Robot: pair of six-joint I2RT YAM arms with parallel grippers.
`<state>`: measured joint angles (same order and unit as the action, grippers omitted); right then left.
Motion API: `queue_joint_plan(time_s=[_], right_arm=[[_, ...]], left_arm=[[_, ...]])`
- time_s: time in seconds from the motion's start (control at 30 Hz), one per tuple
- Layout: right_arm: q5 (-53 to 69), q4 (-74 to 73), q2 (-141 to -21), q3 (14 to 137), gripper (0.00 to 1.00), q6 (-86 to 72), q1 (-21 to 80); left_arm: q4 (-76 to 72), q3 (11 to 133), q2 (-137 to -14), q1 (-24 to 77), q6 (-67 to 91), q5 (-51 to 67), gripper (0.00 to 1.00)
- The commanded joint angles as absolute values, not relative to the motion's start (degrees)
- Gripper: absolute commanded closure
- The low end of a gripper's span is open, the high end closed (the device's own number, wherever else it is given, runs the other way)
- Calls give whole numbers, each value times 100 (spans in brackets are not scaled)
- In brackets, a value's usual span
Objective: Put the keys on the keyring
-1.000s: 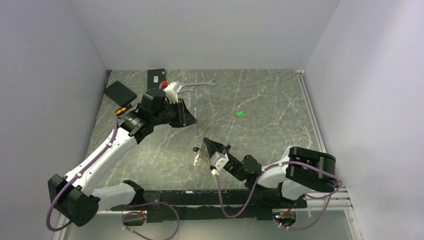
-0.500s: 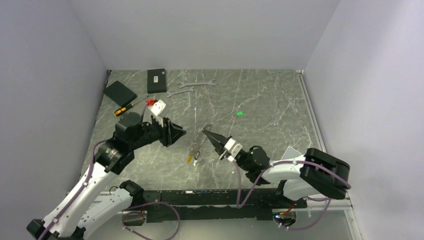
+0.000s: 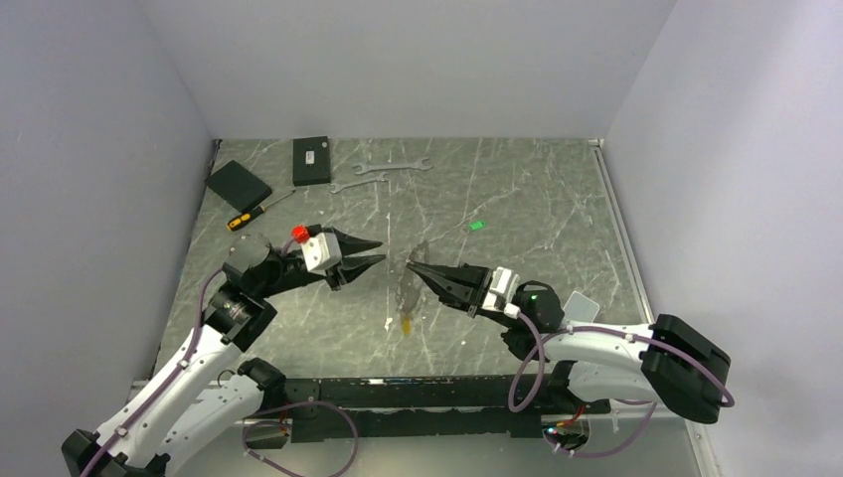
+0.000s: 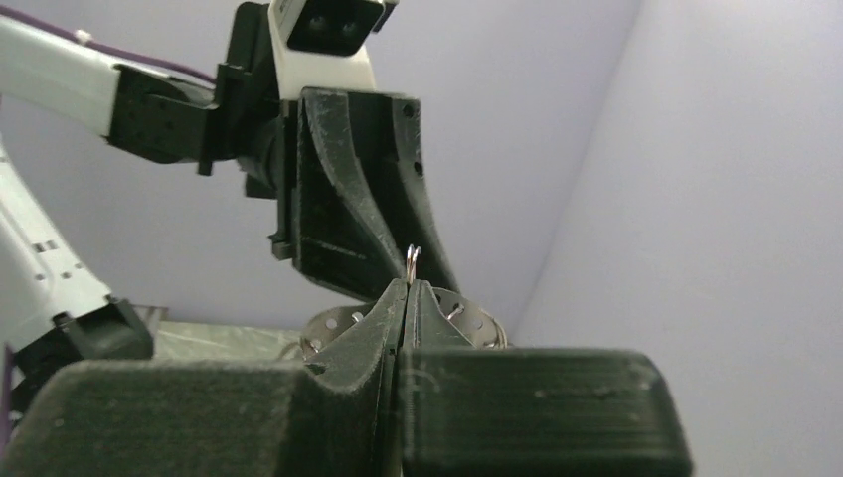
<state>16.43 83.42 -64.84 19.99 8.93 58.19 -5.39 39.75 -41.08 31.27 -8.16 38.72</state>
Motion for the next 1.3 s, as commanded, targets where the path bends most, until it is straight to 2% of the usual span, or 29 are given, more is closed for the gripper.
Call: queue_joint_plan(time_s=[0.0, 0.1, 0.27, 0.57, 0.9, 1.27], right_arm=[[2246, 8359, -6445, 2262, 100, 551, 5801], [2297, 8487, -6565, 2297, 100, 483, 5792], [2415, 8577, -6707, 2391, 100, 394, 5775], [2528, 8769, -6952, 2531, 100, 271, 5714], [2581, 8573, -6834, 2580, 100, 292, 5696], [2694, 8707, -6836, 2618, 100, 252, 5695]], left_arm=[[-1019, 4164, -4080, 3124, -1324, 4869, 70], [-963, 4261, -4089, 3129, -1345, 5466, 71], [-554, 4435, -4073, 3129, -1377, 5723, 75], [-751, 4377, -4265, 3129, -1310, 5785, 79], [-861, 4326, -4334, 3127, -1280, 5659, 76], [-1010, 4247, -4377, 3129, -1007, 5608, 82]])
